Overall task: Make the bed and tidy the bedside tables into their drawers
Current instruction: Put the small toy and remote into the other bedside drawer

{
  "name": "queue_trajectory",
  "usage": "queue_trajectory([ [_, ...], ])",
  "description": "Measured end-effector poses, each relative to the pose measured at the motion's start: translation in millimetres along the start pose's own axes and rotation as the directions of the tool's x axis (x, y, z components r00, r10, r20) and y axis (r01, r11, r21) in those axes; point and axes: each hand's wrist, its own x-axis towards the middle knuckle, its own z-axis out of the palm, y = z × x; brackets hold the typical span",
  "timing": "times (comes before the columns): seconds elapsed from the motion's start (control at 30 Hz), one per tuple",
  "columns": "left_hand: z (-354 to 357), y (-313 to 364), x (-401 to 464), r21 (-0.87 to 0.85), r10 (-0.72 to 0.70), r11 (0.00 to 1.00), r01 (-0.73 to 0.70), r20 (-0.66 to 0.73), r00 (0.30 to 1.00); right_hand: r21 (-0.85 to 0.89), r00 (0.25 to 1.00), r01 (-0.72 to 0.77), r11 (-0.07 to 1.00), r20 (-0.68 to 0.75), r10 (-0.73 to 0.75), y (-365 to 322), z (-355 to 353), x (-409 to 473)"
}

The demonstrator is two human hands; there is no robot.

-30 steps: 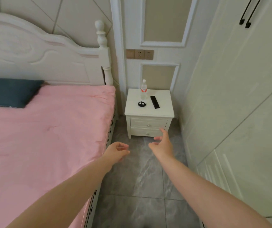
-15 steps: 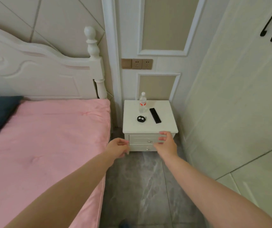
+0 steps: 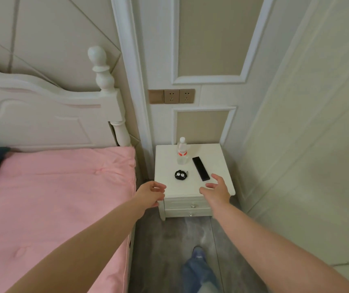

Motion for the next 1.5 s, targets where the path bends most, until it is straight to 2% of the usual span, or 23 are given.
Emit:
queue_trajectory([
  [0.2, 26, 45, 90, -0.03, -0.06, 0.998, 0.057, -0.081, 0.995, -0.077, 0.998, 0.018, 0.997, 0.067, -0.013, -31, -2, 102],
  [0.3, 43, 63, 127, -0.115, -0.085, 0.991, 0.074, -0.094, 0.992, -0.138, 0.996, 0.025, 0.99, 0.085, -0.013, -46, -2, 149],
  [0.57, 39, 62, 188, -0.114, -0.102, 0.989, 0.092, -0.091, 0.991, -0.234, 0.992, -0.023, 0.972, 0.117, 0.052, -65, 26, 226],
  [0.77, 22, 19, 249, 0.027, -0.177, 0.983, 0.18, -0.096, 0.98, -0.282, 0.983, -0.058, 0.958, 0.152, 0.105, -49, 59, 268],
  [0.93, 26, -27, 286, 0.174, -0.186, 0.964, 0.2, -0.093, 0.978, -0.321, 0.966, -0.086, 0.943, 0.205, 0.158, -30, 84, 302],
  [1.17, 41, -76, 351, 0.361, 0.002, 0.93, 0.069, -0.192, 0.981, -0.386, 0.939, -0.094, 0.918, 0.272, 0.21, 13, 133, 370],
  [1.27, 42, -97, 383, 0.504, 0.063, 0.864, 0.014, -0.135, 0.989, -0.426, 0.944, -0.065, 0.902, 0.267, 0.194, 37, 159, 401],
  [1.37, 43, -113, 413, 0.678, 0.131, 0.734, -0.038, -0.087, 0.988, -0.448, 0.955, -0.017, 0.894, 0.257, 0.147, 62, 180, 429],
  [1.5, 43, -127, 445, 0.829, 0.155, 0.548, -0.11, 0.029, 0.987, -0.468, 0.964, 0.073, 0.881, 0.26, 0.059, 82, 193, 454],
])
